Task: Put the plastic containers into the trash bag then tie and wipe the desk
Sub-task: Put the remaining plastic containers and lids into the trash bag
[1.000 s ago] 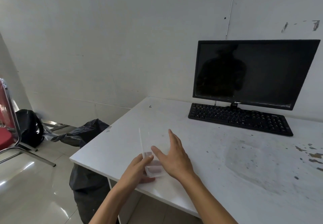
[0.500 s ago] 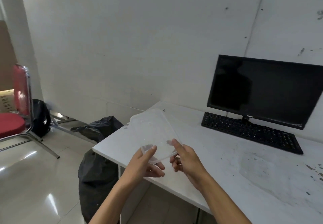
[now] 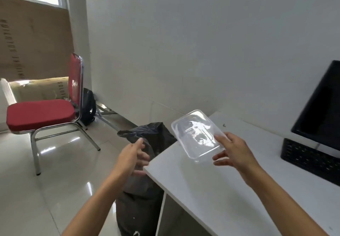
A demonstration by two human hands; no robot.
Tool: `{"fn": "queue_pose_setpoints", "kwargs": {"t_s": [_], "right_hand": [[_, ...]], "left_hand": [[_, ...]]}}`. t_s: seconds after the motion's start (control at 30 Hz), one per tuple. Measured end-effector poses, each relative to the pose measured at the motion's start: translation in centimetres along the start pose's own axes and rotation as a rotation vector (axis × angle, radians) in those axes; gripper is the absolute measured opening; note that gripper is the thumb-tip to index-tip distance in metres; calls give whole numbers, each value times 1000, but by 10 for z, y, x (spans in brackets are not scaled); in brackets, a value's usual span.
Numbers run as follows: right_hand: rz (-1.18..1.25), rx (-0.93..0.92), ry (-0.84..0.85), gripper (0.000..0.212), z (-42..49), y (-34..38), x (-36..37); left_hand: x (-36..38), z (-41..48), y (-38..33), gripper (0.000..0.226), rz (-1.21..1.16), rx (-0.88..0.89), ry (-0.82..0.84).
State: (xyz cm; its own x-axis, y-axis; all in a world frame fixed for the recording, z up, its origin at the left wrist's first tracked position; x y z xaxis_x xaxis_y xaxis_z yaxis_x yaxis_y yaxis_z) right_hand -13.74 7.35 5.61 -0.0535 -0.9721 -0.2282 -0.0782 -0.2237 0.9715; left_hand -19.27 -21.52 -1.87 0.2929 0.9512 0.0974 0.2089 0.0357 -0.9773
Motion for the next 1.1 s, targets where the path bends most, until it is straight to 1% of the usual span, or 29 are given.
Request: {"fn": "queue_pose_setpoints", "kwargs": {"t_s": [0.07, 0.1, 0.13, 0.2, 0.23, 0.27, 0.3, 0.33, 0.4, 0.43, 0.47, 0.5, 0.53, 0.6, 0.7, 0.77, 0.83, 0.87, 0.9, 0.93, 1.03, 1.1], "right_hand": [[-107, -14, -16, 31, 38, 8, 1], [-163, -20, -18, 34, 54, 11, 4], [-217, -21, -7, 37, 76, 12, 9], [-321, -6, 40, 37, 114, 13, 25], [-382, 22, 69, 32, 130, 11, 33], [-452, 71, 105, 28, 150, 6, 43], [-533, 124, 133, 30, 165, 2, 50], [-594, 178, 161, 35, 182, -4, 56], [-657, 237, 207, 35, 205, -11, 65], [-689, 251, 235, 33, 220, -14, 71], [-724, 264, 261, 32, 230, -16, 75], [-753, 284, 297, 30, 240, -19, 81], [-775, 311, 348, 29, 253, -27, 93], [-819, 361, 457, 27, 272, -41, 118], [-843, 417, 612, 22, 298, -74, 165], [-825, 456, 696, 27, 310, -97, 193], [-741, 518, 776, 36, 316, -117, 211], [-737, 543, 816, 38, 317, -124, 216], [-801, 562, 849, 39, 320, -131, 215], [-935, 579, 867, 40, 323, -136, 209], [-1384, 625, 842, 44, 331, -144, 181], [-1538, 680, 824, 44, 334, -144, 164]], "left_hand": [[-26, 30, 10, 44, 0, -62, -128], [-33, 43, 15, 51, 7, -90, -167], [-39, 60, 20, 66, 22, -129, -205], [-41, 87, 28, 108, 42, -221, -253], [-40, 98, 31, 123, 71, -267, -261], [-44, 115, 41, 130, 85, -313, -271], [-46, 125, 47, 125, 82, -332, -269], [-52, 141, 54, 107, 62, -326, -251], [-63, 156, 67, 54, -36, -270, -246], [-71, 162, 71, 36, -101, -247, -255], [-77, 164, 71, 25, -158, -212, -253], [-83, 166, 68, 20, -230, -165, -253], [-91, 170, 68, 17, -308, -123, -249], [-94, 171, 60, 19, -466, -67, -194], [-91, 170, 51, 27, -620, -68, -118], [-89, 171, 49, 30, -705, -55, -82], [-88, 172, 48, 33, -783, -29, -65], [-89, 172, 49, 35, -811, -20, -70], [-89, 172, 49, 37, -838, -9, -78], [-90, 173, 49, 38, -865, 3, -91], [-92, 173, 47, 38, -929, 47, -109], [-92, 173, 44, 38, -936, 60, -107]]}}
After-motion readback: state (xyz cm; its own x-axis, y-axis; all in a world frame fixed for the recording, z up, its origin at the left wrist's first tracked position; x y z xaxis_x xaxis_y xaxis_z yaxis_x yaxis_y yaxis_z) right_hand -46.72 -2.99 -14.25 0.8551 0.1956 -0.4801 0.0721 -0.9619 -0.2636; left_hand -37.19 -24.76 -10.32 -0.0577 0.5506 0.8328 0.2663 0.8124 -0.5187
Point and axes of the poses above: each hand's wrist, its own z-axis towards the middle knuckle, its own x-axis out of the palm, y = z × x, the point moved 6 cm from there along z, towards the middle knuckle, and after that the axes turned 15 degrees about y, right-handed, at the moved point
